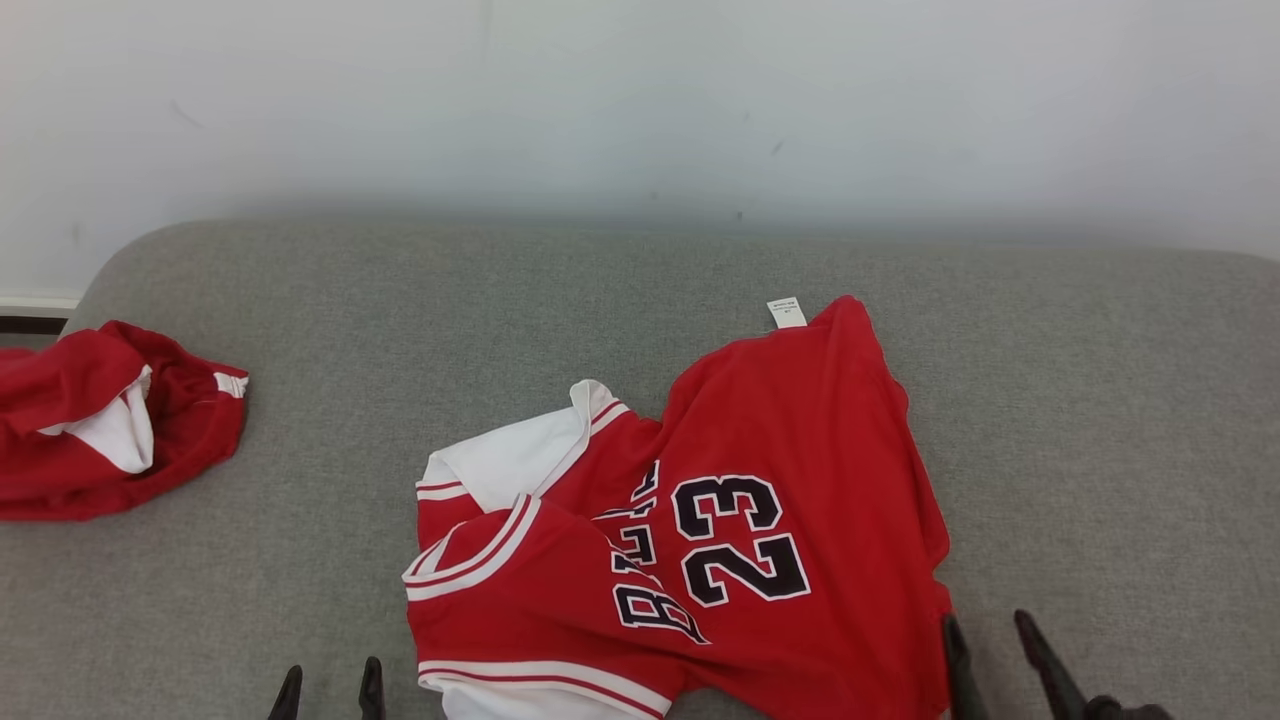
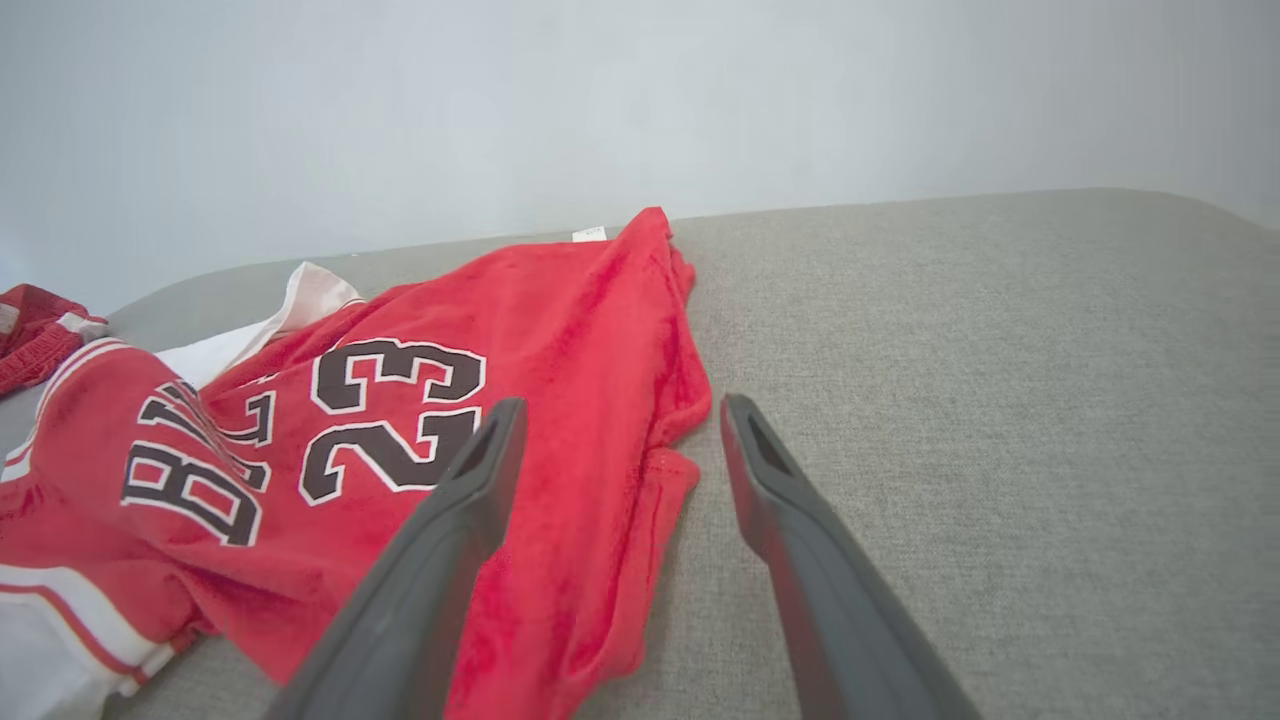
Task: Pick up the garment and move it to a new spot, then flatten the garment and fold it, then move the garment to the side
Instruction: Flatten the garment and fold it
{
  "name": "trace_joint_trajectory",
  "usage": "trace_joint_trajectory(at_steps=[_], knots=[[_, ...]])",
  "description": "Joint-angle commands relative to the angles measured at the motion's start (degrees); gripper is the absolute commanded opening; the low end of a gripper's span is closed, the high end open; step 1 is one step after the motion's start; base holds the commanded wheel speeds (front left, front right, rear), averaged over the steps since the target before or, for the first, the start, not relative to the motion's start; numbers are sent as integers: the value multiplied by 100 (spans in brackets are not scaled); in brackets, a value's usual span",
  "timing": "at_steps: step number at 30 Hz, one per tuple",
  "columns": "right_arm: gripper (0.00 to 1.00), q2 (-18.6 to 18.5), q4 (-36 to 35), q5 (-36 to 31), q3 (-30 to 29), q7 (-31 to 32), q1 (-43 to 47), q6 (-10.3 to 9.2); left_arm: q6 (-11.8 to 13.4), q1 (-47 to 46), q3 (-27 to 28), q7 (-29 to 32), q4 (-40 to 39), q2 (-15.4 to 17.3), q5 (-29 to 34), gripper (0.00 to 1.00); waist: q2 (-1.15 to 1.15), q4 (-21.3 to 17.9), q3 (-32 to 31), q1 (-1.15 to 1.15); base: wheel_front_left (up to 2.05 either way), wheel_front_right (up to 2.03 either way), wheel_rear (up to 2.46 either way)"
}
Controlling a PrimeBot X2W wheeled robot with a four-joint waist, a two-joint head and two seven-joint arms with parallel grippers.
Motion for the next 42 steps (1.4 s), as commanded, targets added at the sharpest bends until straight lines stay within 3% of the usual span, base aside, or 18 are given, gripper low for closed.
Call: trace_joint_trajectory(at_steps=[1, 6, 16, 23, 24, 25, 26, 34, 42], knots=[[100, -92, 47, 4, -82, -2, -176, -14, 9, 28, 14, -18, -12, -10, 40, 100, 0, 28, -1, 0, 0, 0, 0], [100, -250, 586, -104, -97, -1, -734, -14, 9, 26, 32, -18, -47, -14, 68, 100, 0, 55, 28, 0, 0, 0, 0], [100, -414, 2945, -466, -436, -2, -2394, -14, 9, -167, -42, -18, -69, -15, 73, 100, 0, 269, 128, 0, 0, 0, 0], [100, -351, 4348, -742, -546, -1, -3005, -14, 9, -211, -73, -18, -54, -14, 53, 100, 0, 374, 184, 0, 0, 0, 0], [73, -355, 4536, -770, -539, 3, -3057, -14, 9, -213, -73, -18, -50, -16, 55, 100, 0, 380, 191, 0, 0, 0, 0], [25, -345, 4685, -771, -538, 7, -3099, -14, 9, -215, -70, -18, -47, -16, 56, 100, 0, 383, 200, 0, 0, 0, 0], [0, -328, 4785, -768, -525, 10, -3157, -14, 9, -219, -64, -18, -47, -15, 54, 100, 0, 385, 209, 0, 0, 0, 0], [0, -414, 4123, -565, -387, -2, -3464, -14, 9, -196, -4, -18, -33, -16, 52, 100, 0, 329, 189, 0, 0, 0, 0], [0, -731, 3139, 226, -318, -2, -3691, -14, 9, -56, -23, -18, 3, -16, 3, 100, 0, 261, 29, 0, 0, 0, 0]])
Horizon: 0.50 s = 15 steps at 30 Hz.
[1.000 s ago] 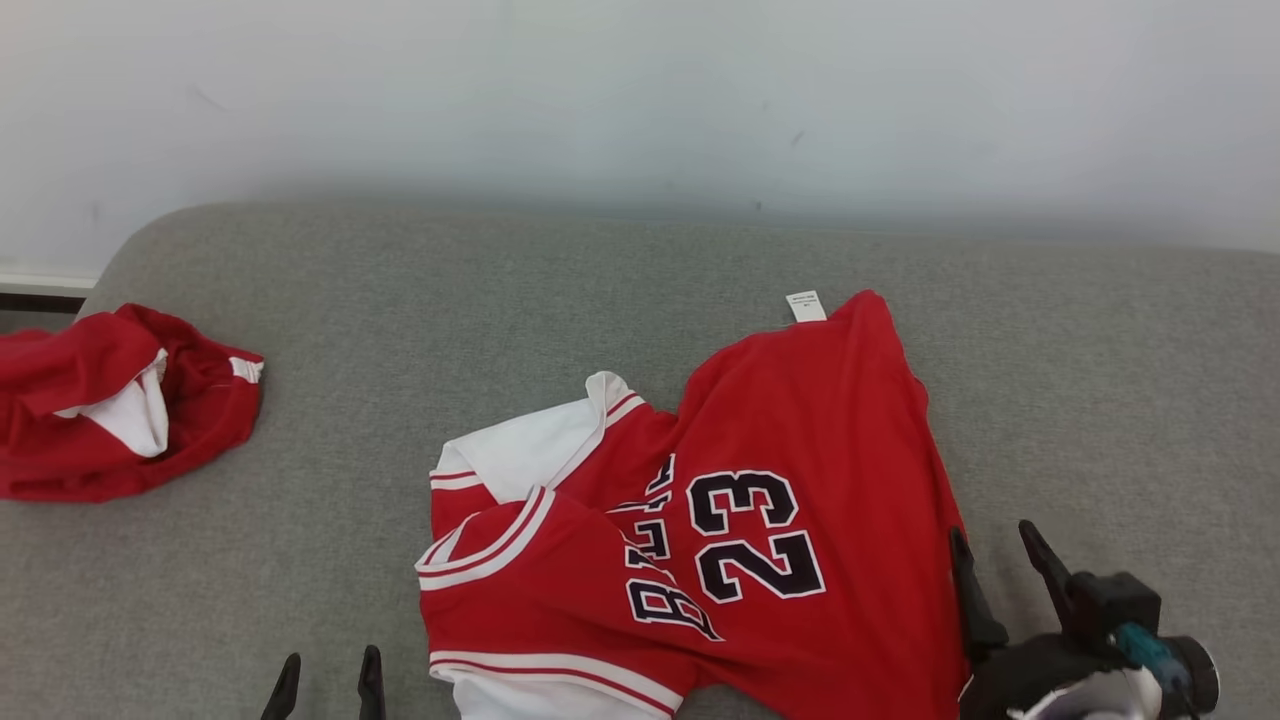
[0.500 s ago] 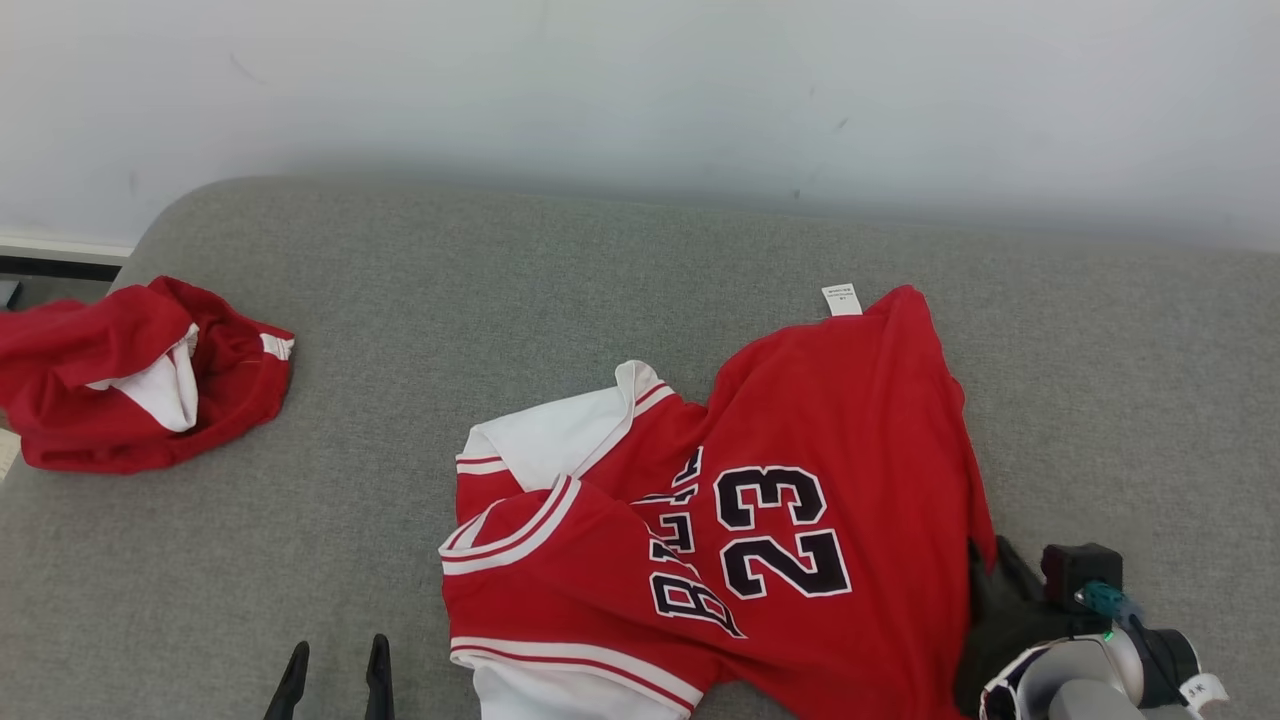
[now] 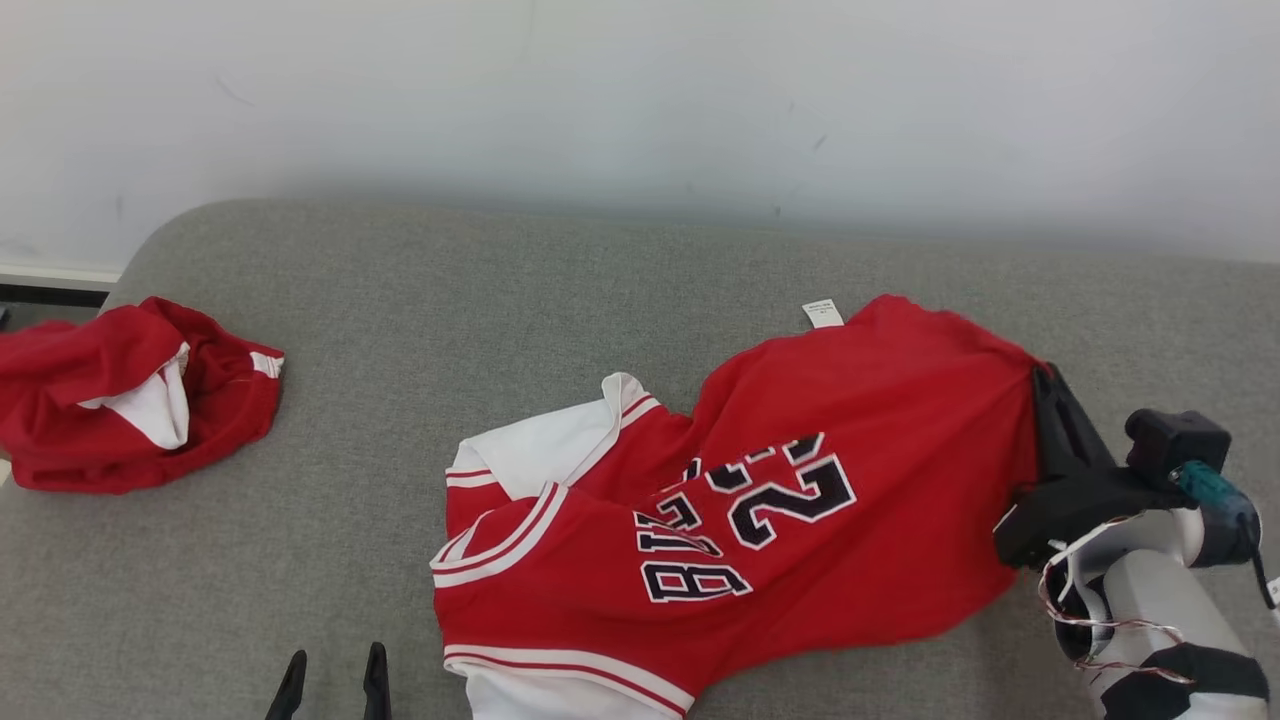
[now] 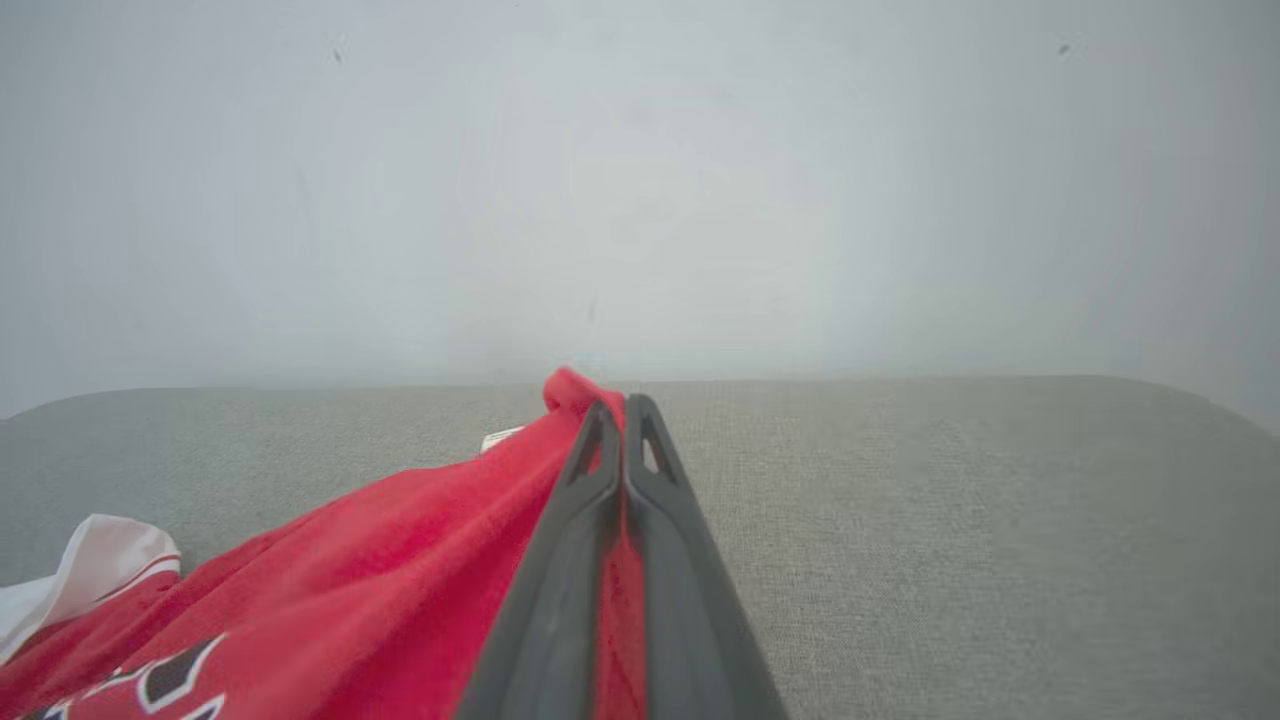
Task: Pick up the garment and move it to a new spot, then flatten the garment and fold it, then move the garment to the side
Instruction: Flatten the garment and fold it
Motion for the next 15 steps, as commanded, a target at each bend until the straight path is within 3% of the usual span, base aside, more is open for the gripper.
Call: trace_joint_trajectory(at_steps=[1, 10, 15], knots=[[0, -113, -43, 151, 100, -1, -26, -14, 9, 90, 3, -18, 4, -3, -12, 100, 0, -5, -60, 0, 0, 0, 0], [0, -485, -183, 1083, 821, 286, 242, -14, 9, 207, 9, -18, 13, -3, -73, 100, 0, 31, -165, 0, 0, 0, 0], [0, -560, 17, 1217, 1019, 245, 38, -14, 9, 98, -77, -18, 51, -3, -95, 100, 0, 132, -86, 0, 0, 0, 0]])
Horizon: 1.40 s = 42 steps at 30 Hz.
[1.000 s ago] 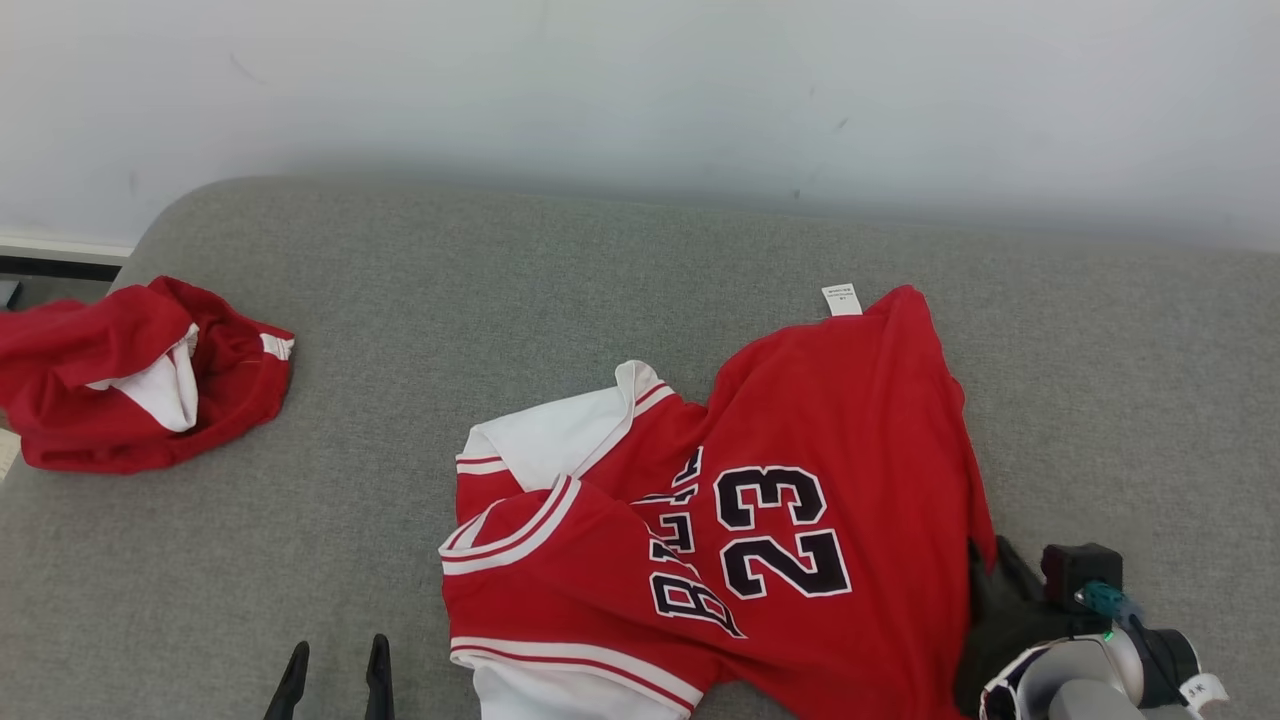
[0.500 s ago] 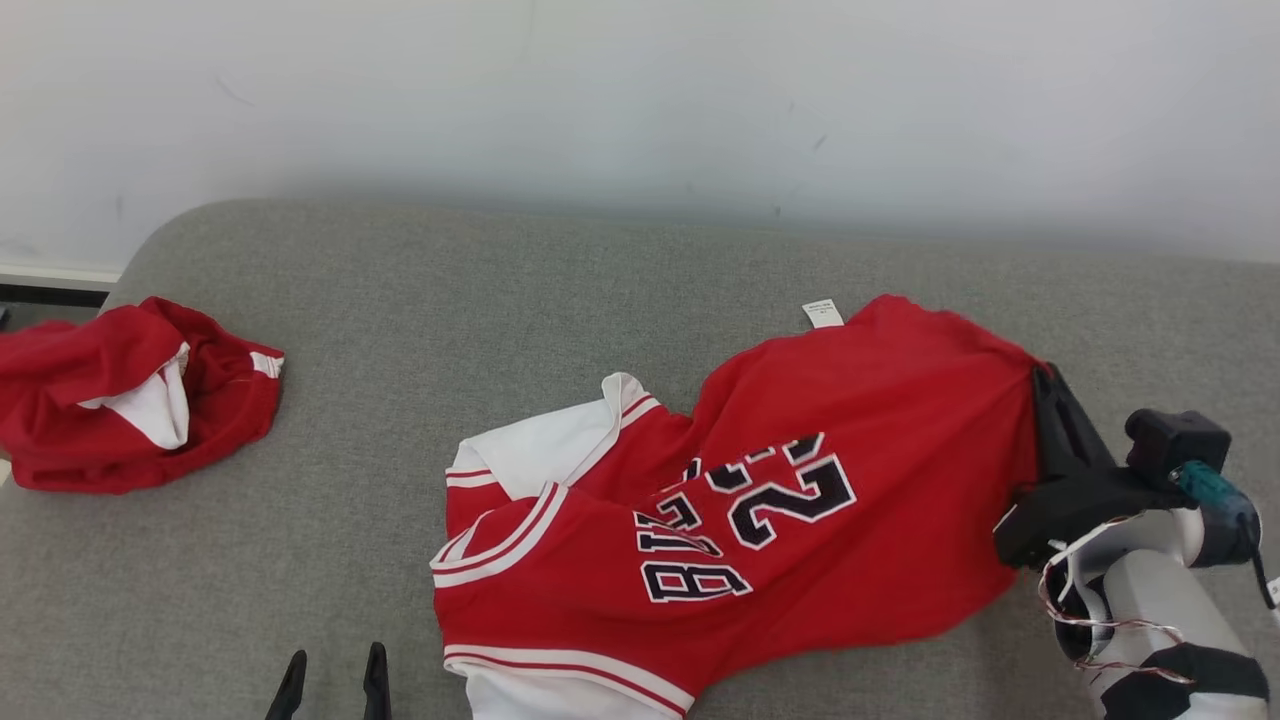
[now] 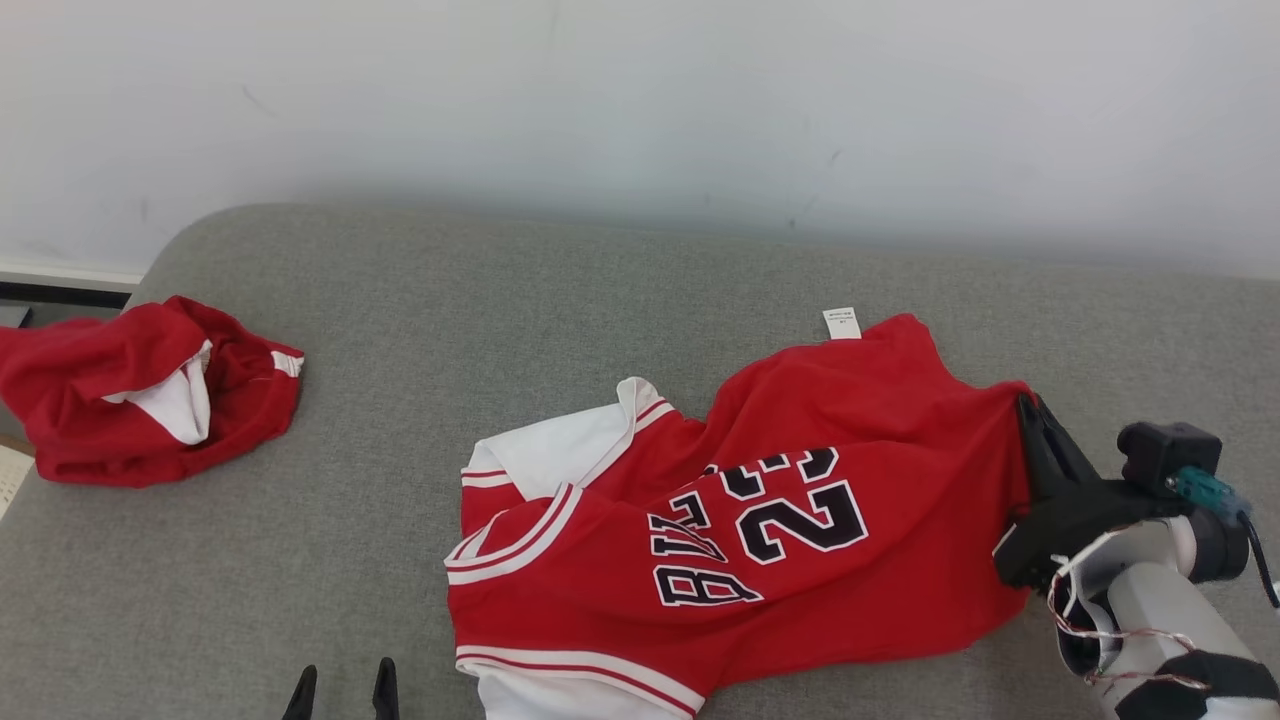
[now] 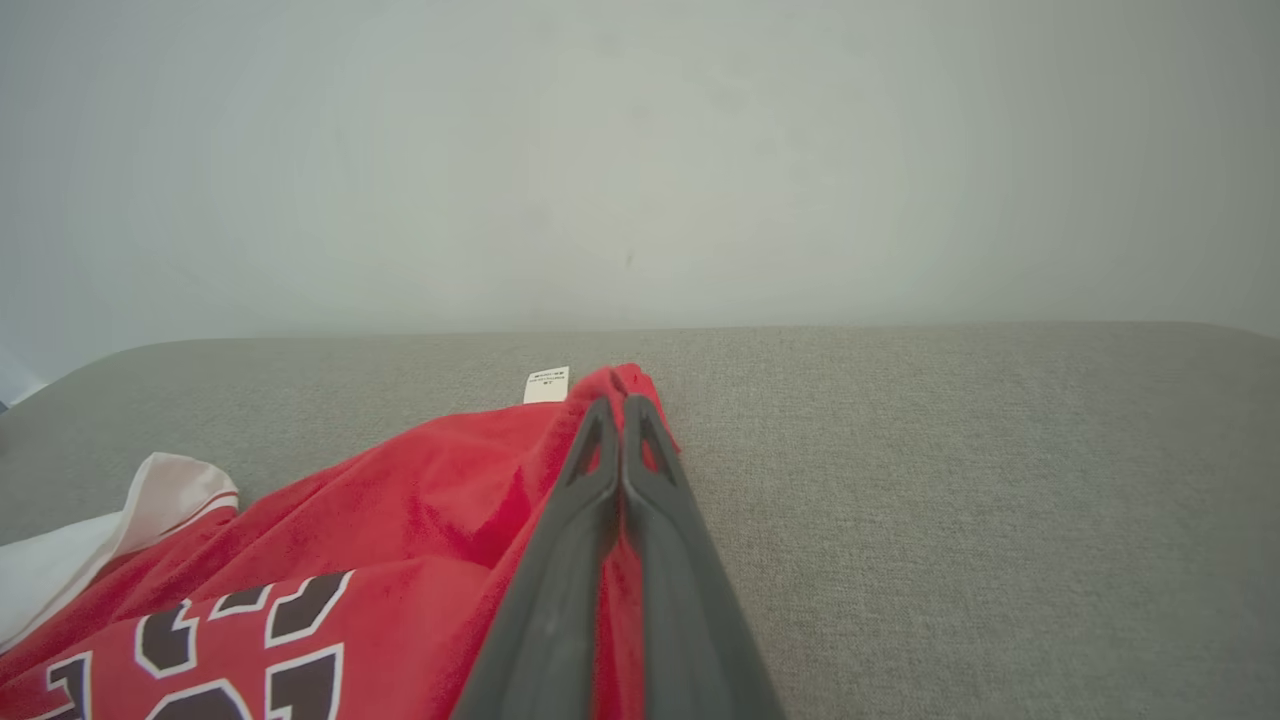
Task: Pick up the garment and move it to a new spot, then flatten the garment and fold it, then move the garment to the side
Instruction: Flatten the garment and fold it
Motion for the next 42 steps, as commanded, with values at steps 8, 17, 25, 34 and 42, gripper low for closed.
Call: trace_joint_trajectory(at_steps=[8, 17, 25, 34, 42], knots=[[0, 196, 899, -250, 152, -188, -1034, -14, 9, -200, -110, -18, 63, -3, 12, 100, 0, 232, 188, 0, 0, 0, 0], [100, 409, 1818, -706, 73, -276, -1710, -14, 9, -355, -185, -18, 130, -3, -30, 100, 0, 310, 270, 0, 0, 0, 0], [100, 272, 676, -646, -321, -279, -825, -14, 9, -219, -64, -18, 117, -3, -1, 100, 0, 62, 165, 0, 0, 0, 0], [100, 391, -470, -520, -722, -271, 916, -14, 9, -165, -32, -18, 64, -2, 5, 100, 0, -41, 100, 0, 0, 0, 0], [100, 874, -296, -404, -707, -271, 1506, -14, 9, -210, -60, -18, 51, -2, 4, 100, 0, -129, 242, 0, 0, 0, 0]])
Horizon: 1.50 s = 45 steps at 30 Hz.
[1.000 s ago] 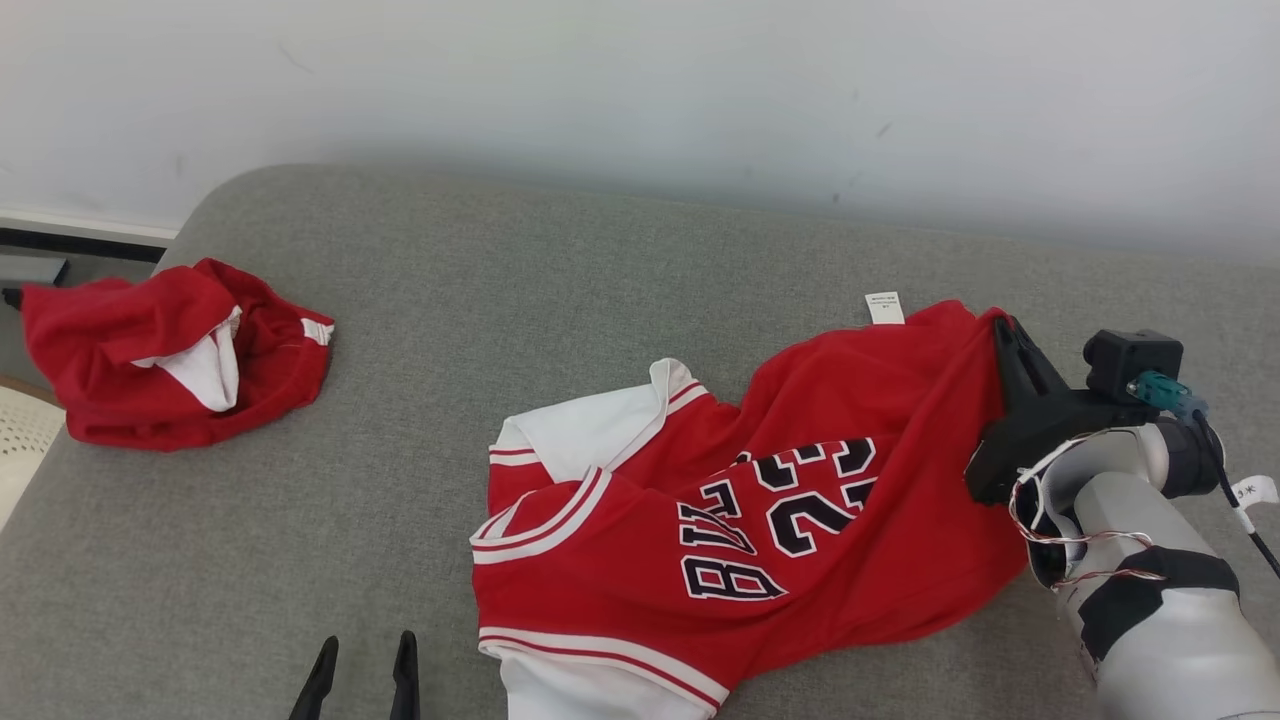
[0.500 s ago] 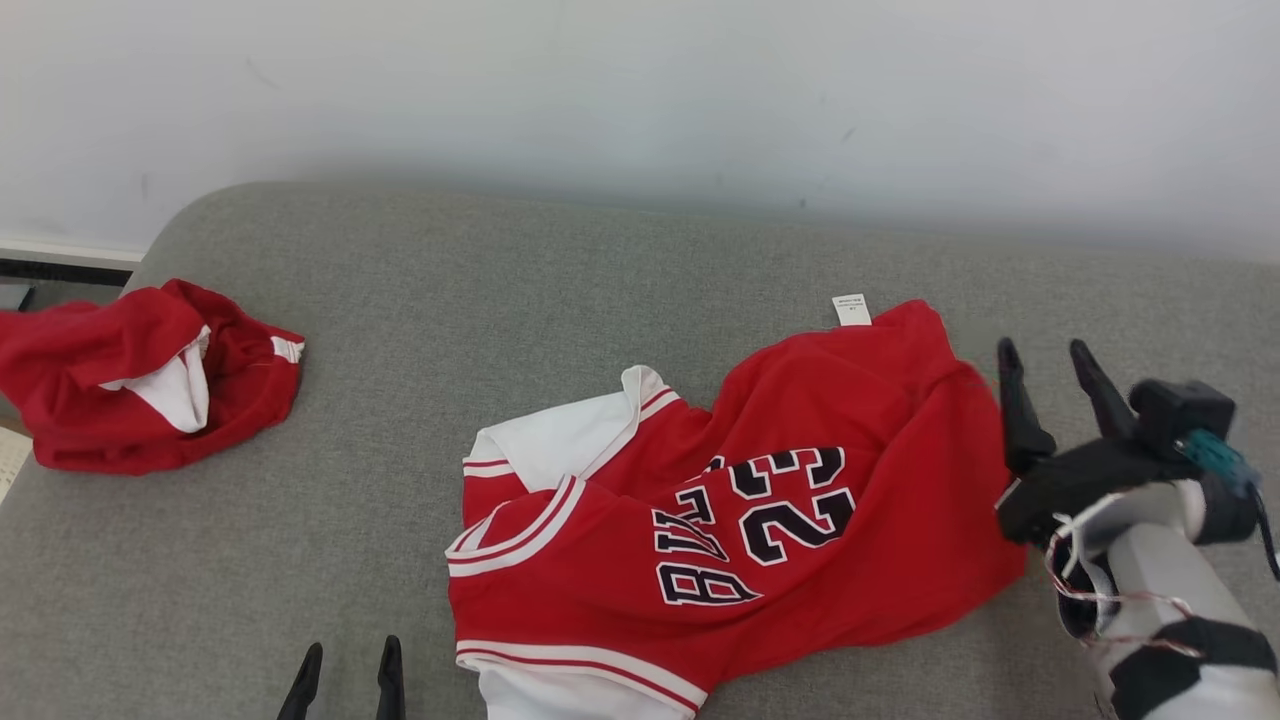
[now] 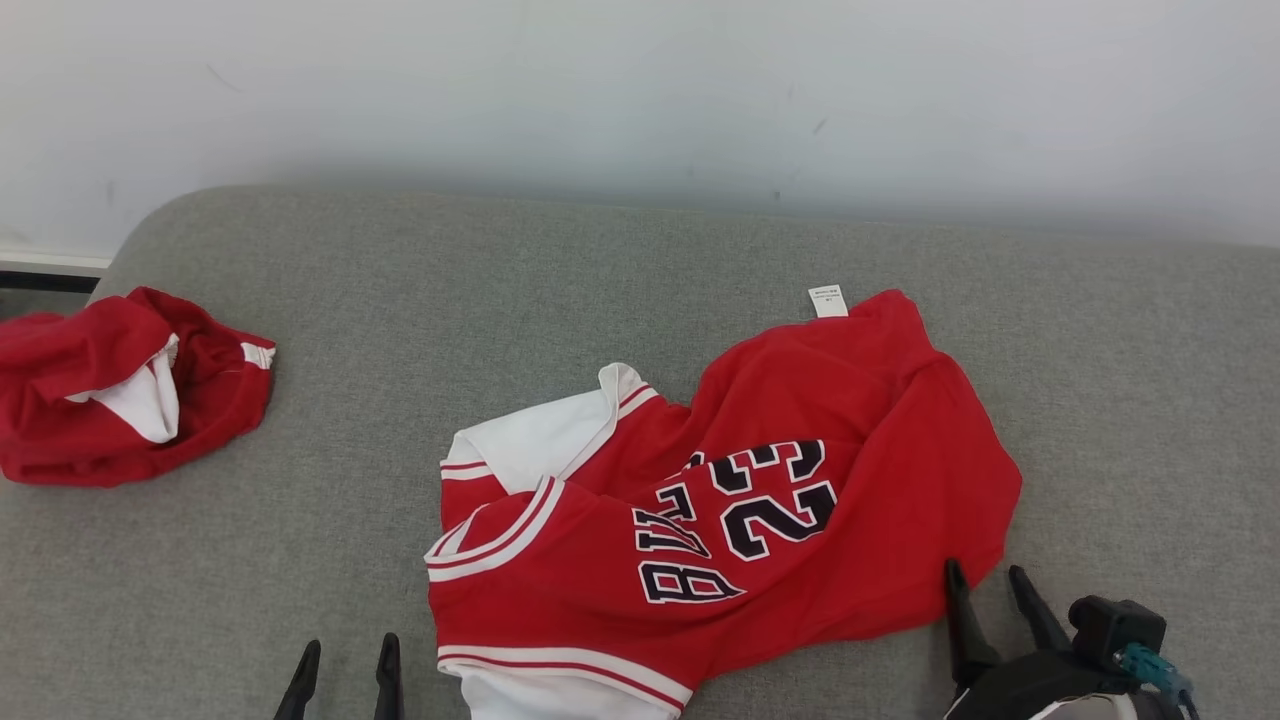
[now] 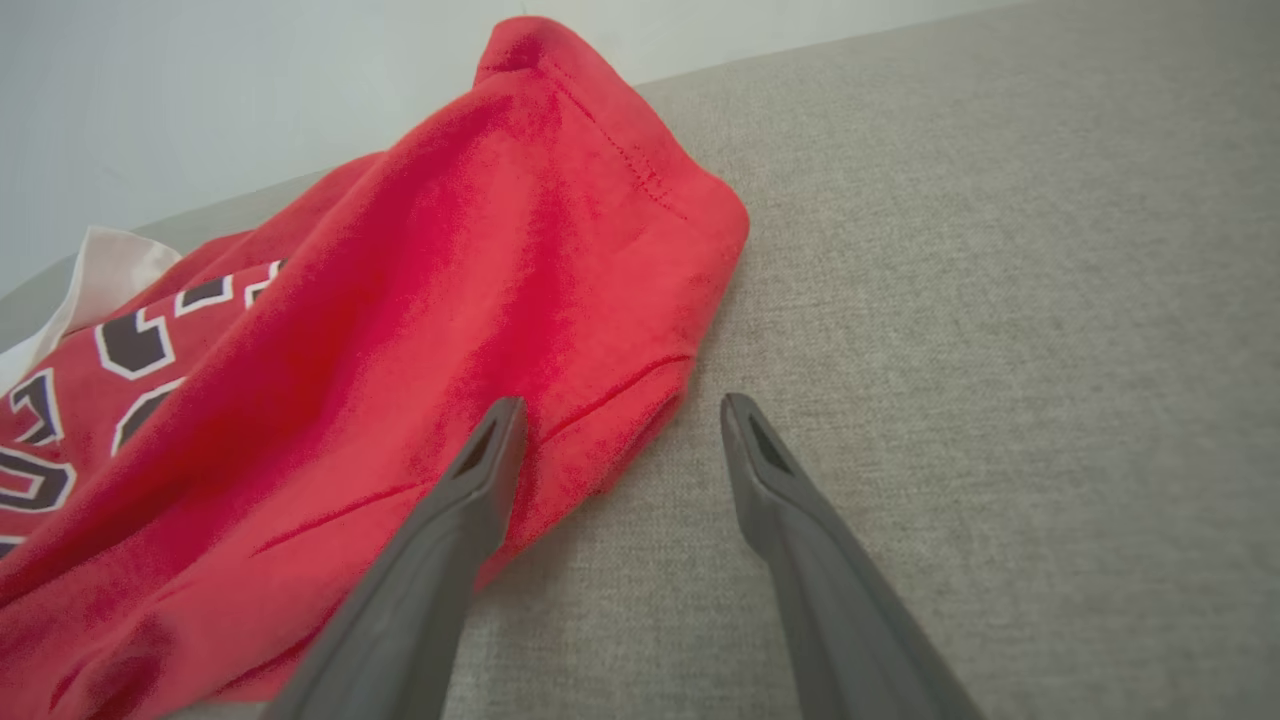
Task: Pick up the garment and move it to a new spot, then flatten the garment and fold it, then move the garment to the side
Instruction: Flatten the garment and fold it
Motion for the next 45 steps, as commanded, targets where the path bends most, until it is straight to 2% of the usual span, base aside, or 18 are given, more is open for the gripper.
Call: trace_joint_trajectory(at_steps=[1, 3, 4, 5, 6, 11, 18, 21, 23, 24, 25, 31, 40, 45], knots=[[100, 62, 100, 8, 12, -6, -5, -14, 9, -5, -10, -18, 7, -2, 22, 100, 0, -4, 33, 0, 0, 0, 0], [100, 124, 375, -21, 42, -4, -154, -14, 9, -44, -4, -18, 17, -1, 41, 100, 0, -2, 56, 0, 0, 0, 0], [78, 155, 474, -23, 35, -2, -237, -14, 9, -59, 3, -18, 20, -2, 50, 100, 0, -3, 64, 0, 0, 0, 0], [29, 187, 578, -26, 38, -1, -290, -14, 9, -66, 8, -18, 25, -1, 61, 100, 0, -6, 67, 0, 0, 0, 0], [0, 207, 644, -48, 41, -2, -325, -14, 9, -72, 7, -18, 27, -2, 69, 100, 0, -6, 65, 0, 0, 0, 0], [0, 193, 423, -212, -38, -6, -295, -14, 9, 17, 15, -18, 51, -2, 81, 100, 0, -35, -37, 0, 0, 0, 0], [0, -85, -1085, -1559, -136, -5, 690, -14, 9, 116, -46, -18, 84, 0, 24, 100, 0, -52, -220, 0, 0, 0, 0], [0, -64, -1361, -2122, -52, -5, 1127, -14, 9, 163, -48, -18, 83, -1, -13, 100, 0, -70, -251, 0, 0, 0, 0], [0, 35, -1319, -2203, -31, 115, 1241, -14, 9, 193, -49, -18, 101, 0, -28, 100, 0, -111, -250, 0, 0, 0, 0], [40, 71, -1299, -2147, -35, 152, 1245, -14, 9, 207, -46, -18, 103, 0, -32, 100, 0, -132, -247, 0, 0, 0, 0], [100, 80, -1255, -2138, -23, 189, 1224, -14, 9, 218, -50, -18, 108, -1, -34, 100, 0, -145, -242, 0, 0, 0, 0], [100, 188, -1399, -1631, -126, 74, 1194, -14, 9, 245, -38, -18, 118, -1, 0, 100, 0, -181, -281, 0, 0, 0, 0], [100, -21, -2033, -1084, -448, 20, 1580, -14, 9, 256, -15, -18, 79, -1, -51, 100, 0, -215, -308, 0, 0, 0, 0], [100, -48, -1974, -1032, -694, 169, 1661, -14, 9, 219, -2, -17, 45, 0, -62, 100, 0, -246, -261, 0, 0, 0, 0]])
